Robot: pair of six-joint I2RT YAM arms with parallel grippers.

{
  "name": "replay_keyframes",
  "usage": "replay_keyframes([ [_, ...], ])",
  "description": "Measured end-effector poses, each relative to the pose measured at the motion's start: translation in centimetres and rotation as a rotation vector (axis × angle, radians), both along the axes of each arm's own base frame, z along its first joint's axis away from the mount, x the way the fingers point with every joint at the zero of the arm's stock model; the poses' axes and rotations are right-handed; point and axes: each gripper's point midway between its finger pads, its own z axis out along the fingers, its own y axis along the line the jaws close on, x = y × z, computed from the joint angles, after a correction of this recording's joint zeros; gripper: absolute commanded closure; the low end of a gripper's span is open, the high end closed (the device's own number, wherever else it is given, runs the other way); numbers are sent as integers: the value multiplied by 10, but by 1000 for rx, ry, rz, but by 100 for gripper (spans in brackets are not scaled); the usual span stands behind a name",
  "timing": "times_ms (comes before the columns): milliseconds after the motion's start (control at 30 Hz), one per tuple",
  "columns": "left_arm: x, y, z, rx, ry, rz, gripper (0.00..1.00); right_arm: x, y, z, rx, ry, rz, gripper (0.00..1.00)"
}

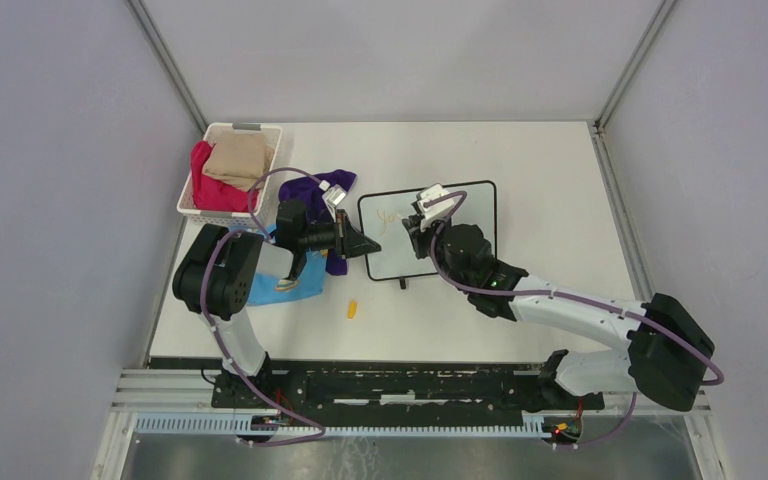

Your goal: Write a sentence on the whiteboard

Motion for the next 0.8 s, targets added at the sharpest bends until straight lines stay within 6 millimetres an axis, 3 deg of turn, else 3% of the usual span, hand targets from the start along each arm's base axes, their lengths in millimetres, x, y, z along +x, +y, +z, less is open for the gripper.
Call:
replay_keyframes([
  [800, 0, -1, -1, 10, 2, -7, 98, 18, -8, -8, -17, 12, -48, 100],
])
